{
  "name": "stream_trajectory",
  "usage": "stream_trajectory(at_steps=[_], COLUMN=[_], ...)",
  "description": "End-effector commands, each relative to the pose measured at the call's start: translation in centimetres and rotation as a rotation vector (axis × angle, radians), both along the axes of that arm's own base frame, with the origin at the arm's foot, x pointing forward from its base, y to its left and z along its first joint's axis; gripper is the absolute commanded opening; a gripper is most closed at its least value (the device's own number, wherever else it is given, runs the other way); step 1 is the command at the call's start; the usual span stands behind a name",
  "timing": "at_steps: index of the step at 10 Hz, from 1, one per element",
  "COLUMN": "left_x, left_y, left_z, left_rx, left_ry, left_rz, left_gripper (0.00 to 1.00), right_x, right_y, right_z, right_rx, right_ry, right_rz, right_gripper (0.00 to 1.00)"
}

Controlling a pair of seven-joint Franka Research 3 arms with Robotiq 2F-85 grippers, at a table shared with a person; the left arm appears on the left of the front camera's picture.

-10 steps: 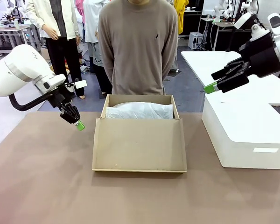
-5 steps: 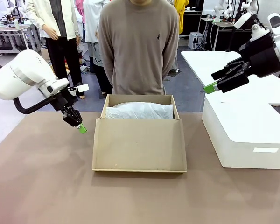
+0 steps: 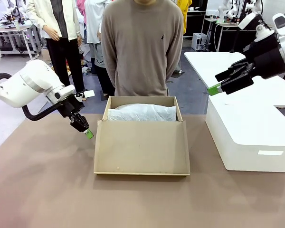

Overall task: Pack the shoes into the box.
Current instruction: Close the Shoes Box.

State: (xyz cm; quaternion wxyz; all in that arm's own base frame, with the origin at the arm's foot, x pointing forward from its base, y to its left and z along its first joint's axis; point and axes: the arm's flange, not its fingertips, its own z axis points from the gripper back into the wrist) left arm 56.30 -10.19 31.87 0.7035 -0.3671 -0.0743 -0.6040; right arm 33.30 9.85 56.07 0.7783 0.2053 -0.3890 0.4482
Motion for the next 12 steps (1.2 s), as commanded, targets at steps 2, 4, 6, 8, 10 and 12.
stream_trajectory(at_steps=[2, 4, 6, 8, 10, 12], left_x=[0.4, 0.6, 0.8, 0.8, 0.7, 0.7], left_y=[-0.3, -0.6, -1.1, -1.5, -1.9, -2.3], left_z=[-0.9, -1.6, -2.2, -2.7, -3.2, -3.5], left_rx=[-0.039, -0.063, -0.069, -0.075, -0.087, -0.108], left_ry=[0.054, 0.084, 0.102, 0.109, 0.116, 0.140], left_rz=[0.016, 0.005, 0.003, -0.001, 0.003, -0.004], left_gripper=[0.00, 0.00, 0.00, 0.00, 0.00, 0.00], right_x=[0.2, 0.2, 0.2, 0.2, 0.2, 0.2], right_y=[0.0, 0.0, 0.0, 0.0, 0.0, 0.0], right_z=[0.0, 0.0, 0.0, 0.0, 0.0, 0.0], right_rx=[0.012, 0.012, 0.012, 0.012, 0.012, 0.012], right_ry=[-0.007, -0.007, -0.007, -0.007, -0.007, -0.007], right_rz=[0.015, 0.015, 0.015, 0.015, 0.015, 0.015], right_gripper=[1.00, 1.00, 1.00, 1.00, 1.00, 1.00])
